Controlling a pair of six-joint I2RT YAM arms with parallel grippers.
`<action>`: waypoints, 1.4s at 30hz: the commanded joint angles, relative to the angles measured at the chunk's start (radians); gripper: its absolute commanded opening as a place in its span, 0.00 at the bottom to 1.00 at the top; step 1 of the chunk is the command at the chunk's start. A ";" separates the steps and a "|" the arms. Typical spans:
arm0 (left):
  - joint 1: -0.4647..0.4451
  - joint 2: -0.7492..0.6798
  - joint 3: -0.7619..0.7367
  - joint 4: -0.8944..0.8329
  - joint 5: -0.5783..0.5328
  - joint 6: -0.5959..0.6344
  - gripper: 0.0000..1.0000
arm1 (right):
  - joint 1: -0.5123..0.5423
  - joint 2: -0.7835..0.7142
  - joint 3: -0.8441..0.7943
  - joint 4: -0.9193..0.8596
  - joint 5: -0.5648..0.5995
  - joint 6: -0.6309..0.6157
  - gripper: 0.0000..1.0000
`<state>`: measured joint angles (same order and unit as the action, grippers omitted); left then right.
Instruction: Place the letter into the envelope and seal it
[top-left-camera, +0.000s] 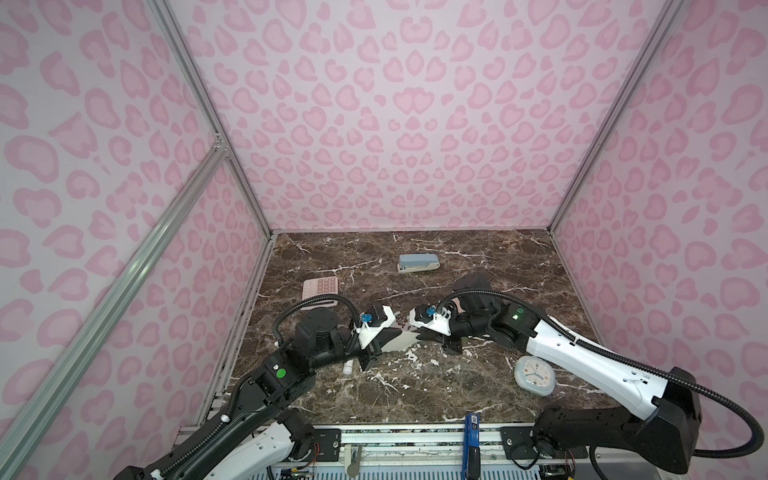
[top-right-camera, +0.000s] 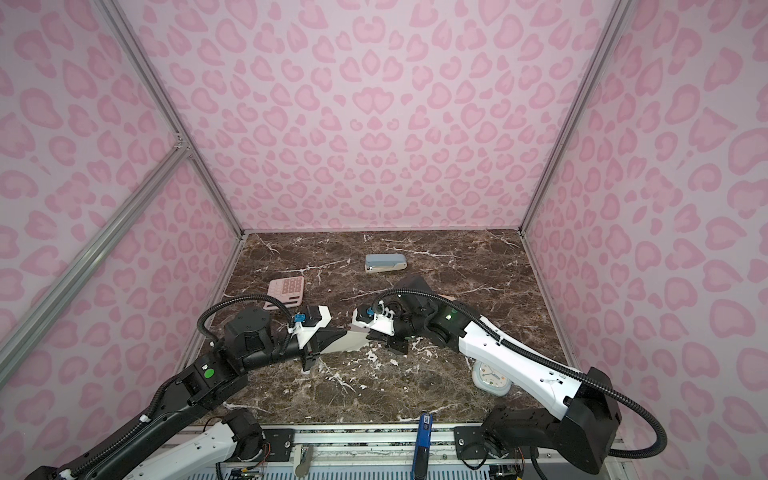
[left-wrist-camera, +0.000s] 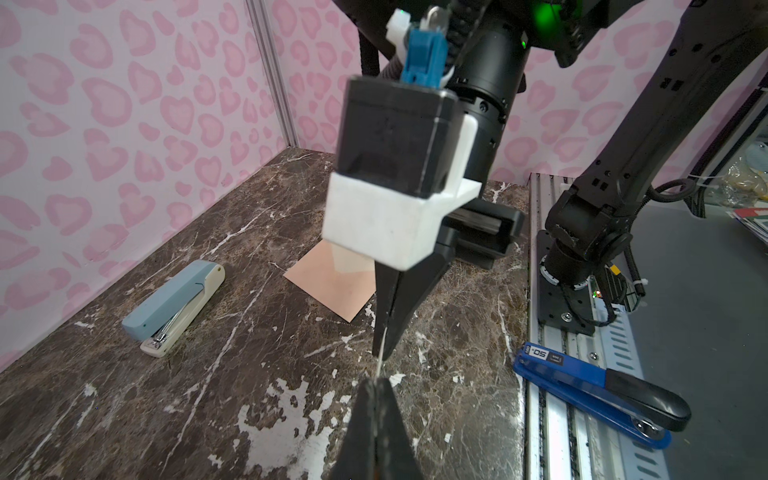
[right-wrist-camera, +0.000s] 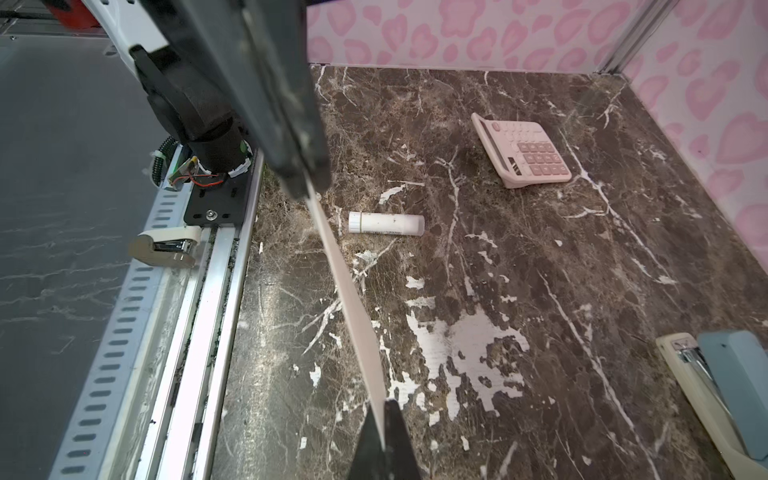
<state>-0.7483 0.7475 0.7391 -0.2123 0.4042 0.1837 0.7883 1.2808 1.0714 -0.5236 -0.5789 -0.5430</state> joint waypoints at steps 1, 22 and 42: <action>0.001 -0.004 0.007 0.016 -0.001 0.011 0.04 | -0.007 0.005 -0.007 -0.015 0.015 -0.009 0.00; 0.002 0.031 0.000 0.049 0.029 -0.010 0.04 | -0.001 -0.034 0.047 0.061 -0.107 0.024 0.43; 0.000 0.019 0.005 0.060 0.029 -0.011 0.04 | 0.035 0.061 0.097 0.005 -0.104 0.007 0.00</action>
<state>-0.7483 0.7750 0.7391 -0.1791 0.4297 0.1753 0.8246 1.3426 1.1744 -0.5034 -0.6930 -0.5282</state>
